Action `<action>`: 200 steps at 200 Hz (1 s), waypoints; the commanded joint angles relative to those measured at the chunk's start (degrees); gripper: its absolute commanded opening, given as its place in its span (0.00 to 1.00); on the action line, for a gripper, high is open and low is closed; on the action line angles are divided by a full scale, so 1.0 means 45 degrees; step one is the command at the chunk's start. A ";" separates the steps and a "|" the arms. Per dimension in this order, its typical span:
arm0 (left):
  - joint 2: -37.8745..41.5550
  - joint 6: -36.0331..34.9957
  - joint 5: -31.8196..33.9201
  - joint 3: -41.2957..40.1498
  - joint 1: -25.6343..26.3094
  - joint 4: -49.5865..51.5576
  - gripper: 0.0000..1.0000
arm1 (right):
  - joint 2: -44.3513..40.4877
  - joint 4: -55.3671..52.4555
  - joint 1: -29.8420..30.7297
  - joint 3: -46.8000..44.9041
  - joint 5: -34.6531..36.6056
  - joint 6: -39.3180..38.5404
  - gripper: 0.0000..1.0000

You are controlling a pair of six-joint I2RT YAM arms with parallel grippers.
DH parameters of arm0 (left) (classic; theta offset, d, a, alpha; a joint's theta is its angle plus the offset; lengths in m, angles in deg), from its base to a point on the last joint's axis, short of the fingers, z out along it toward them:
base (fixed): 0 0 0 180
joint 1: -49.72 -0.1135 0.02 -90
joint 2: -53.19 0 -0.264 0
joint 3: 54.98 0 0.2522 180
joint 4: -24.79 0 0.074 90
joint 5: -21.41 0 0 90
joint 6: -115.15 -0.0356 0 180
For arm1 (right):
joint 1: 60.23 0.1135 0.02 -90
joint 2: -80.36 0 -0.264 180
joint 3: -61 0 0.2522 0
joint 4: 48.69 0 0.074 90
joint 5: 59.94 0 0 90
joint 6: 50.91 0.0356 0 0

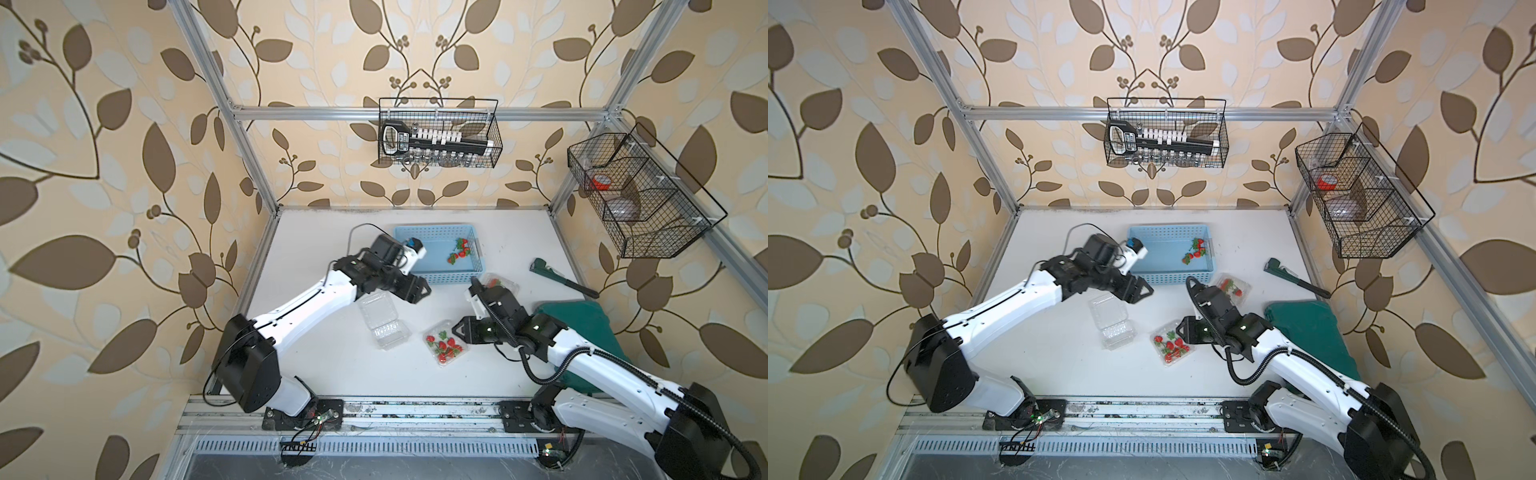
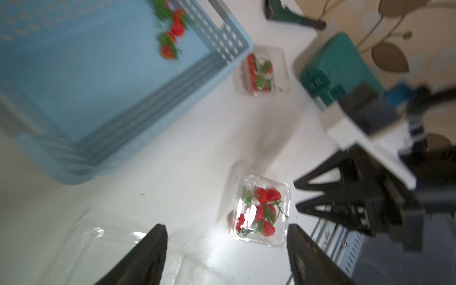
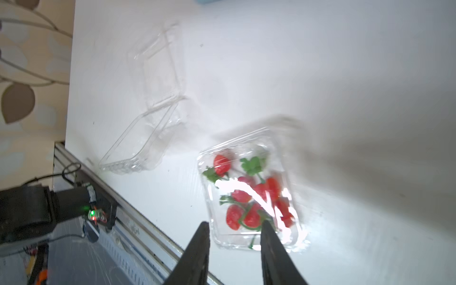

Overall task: Pack strawberries into containers
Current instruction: Move the packing box to the center of the board.

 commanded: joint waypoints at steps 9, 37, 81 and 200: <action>0.0477 0.0724 -0.1490 0.0529 -0.3403 0.0446 0.78 | 0.2241 0.0153 0.2094 0.0838 0.0485 -0.0351 0.34; 0.0723 0.0959 -0.1654 -0.0125 -0.5240 -0.0022 0.78 | 0.3866 0.1161 0.2927 0.1034 -0.0192 -0.0214 0.34; 0.0774 0.1028 -0.1663 -0.0692 -0.5796 -0.0446 0.78 | 0.4966 0.1109 0.2472 0.1321 0.0244 0.0003 0.34; 0.0532 0.0975 -0.2339 -0.1320 -0.5783 -0.0757 0.76 | 0.3046 -0.0889 -0.2054 0.3656 0.0023 -0.2359 0.37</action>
